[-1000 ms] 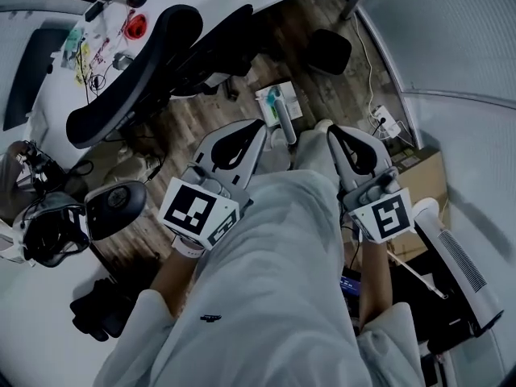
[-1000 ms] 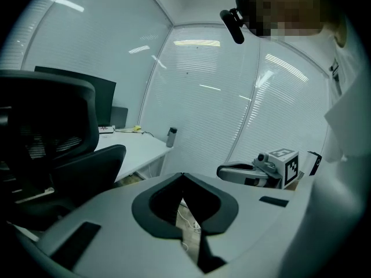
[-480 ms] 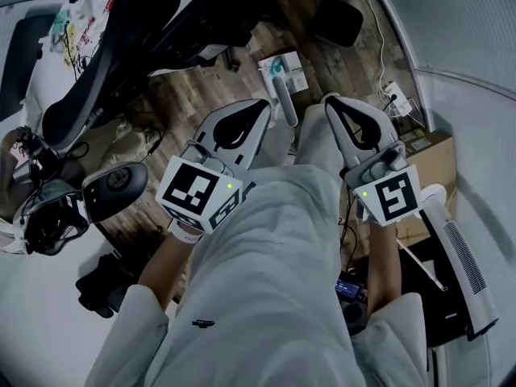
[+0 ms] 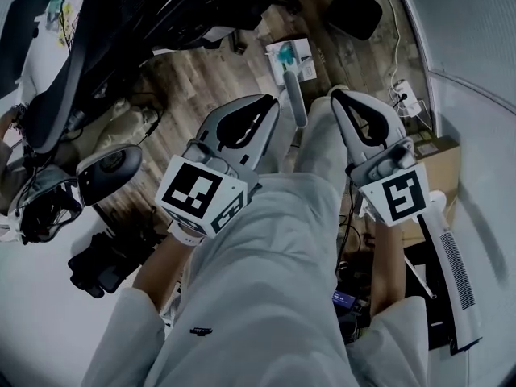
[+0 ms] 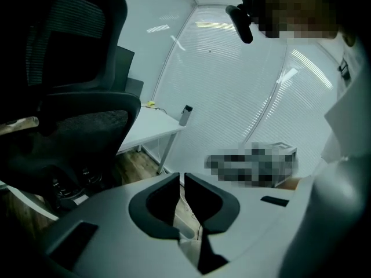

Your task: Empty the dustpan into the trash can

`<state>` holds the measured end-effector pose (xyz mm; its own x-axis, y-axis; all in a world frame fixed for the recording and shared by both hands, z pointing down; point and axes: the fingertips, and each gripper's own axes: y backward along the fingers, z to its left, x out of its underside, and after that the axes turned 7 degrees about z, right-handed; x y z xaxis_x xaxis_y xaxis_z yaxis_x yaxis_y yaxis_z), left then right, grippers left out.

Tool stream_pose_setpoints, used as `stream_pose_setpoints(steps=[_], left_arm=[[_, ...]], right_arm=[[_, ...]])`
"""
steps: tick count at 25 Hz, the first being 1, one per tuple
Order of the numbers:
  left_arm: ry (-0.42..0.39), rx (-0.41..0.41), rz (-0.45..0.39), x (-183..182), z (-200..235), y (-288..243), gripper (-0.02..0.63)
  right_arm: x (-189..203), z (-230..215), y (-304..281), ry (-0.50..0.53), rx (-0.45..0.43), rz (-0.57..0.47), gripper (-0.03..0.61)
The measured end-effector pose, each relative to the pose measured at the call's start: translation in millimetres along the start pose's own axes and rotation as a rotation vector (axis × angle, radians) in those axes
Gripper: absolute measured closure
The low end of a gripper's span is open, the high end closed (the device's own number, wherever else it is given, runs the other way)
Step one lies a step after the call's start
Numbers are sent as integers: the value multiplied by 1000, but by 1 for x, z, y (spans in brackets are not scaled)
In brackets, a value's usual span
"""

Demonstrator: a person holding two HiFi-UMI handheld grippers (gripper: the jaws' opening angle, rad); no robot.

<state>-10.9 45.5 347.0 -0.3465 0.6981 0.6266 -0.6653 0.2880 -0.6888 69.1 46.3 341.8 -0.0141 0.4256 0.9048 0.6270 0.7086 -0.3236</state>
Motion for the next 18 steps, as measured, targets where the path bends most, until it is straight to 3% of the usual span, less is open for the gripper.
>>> stream_pose_setpoints(steps=[2, 5, 10, 18], left_arm=[[13, 4, 9, 7, 1, -5, 585], [42, 5, 27, 16, 4, -12, 527], [125, -53, 56, 31, 19, -27, 502], [236, -45, 77, 49, 17, -41, 419]], right_arm=[[6, -2, -8, -1, -5, 0, 568], [16, -6, -20, 3, -20, 22, 568], [29, -15, -31, 18, -31, 43, 568], [46, -19, -43, 69, -66, 56, 566]])
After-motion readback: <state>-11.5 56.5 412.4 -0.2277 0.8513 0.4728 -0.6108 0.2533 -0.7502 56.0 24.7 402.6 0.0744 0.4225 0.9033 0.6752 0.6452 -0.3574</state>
